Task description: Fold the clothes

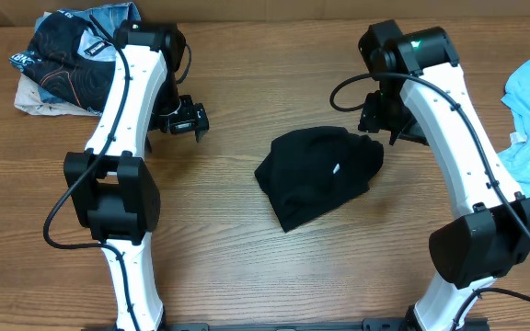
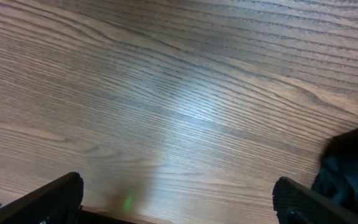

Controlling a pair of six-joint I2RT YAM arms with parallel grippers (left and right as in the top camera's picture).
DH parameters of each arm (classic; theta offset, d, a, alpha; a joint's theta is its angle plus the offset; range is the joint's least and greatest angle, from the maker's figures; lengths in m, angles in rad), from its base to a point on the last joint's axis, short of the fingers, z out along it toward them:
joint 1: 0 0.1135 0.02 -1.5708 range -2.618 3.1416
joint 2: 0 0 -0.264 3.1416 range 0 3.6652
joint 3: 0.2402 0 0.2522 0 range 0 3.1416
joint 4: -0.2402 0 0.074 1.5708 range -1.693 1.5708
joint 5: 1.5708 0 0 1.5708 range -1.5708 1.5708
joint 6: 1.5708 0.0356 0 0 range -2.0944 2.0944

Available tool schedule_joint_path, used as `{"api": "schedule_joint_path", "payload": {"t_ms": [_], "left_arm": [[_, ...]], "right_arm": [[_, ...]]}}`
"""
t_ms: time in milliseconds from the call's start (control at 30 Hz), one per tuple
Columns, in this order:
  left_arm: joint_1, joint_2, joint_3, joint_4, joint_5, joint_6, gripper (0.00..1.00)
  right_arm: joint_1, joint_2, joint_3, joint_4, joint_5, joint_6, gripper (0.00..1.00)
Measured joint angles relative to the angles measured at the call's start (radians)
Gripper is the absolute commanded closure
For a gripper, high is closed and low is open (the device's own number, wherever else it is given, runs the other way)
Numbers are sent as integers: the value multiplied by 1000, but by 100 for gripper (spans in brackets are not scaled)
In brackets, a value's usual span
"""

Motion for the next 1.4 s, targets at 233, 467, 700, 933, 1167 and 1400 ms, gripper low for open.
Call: {"api": "schedule_joint_path", "payload": {"t_ms": [233, 467, 700, 933, 1167, 1400], "left_arm": [[0, 0, 0, 23, 0, 0, 0], [0, 0, 0, 27, 0, 0, 0], [0, 0, 0, 30, 0, 0, 0], [0, 0, 0, 26, 0, 0, 0], [0, 0, 0, 27, 0, 0, 0], [0, 0, 0, 26, 0, 0, 0]], "right_arm": [[13, 0, 0, 60, -294, -220, 15], [160, 0, -2, 3, -462, -386, 13], [356, 0, -79, 61, -436, -420, 11], [418, 0, -262, 226, -350, -373, 17], [413, 2, -319, 307, -330, -357, 35], [413, 2, -335, 356, -327, -356, 41]]}}
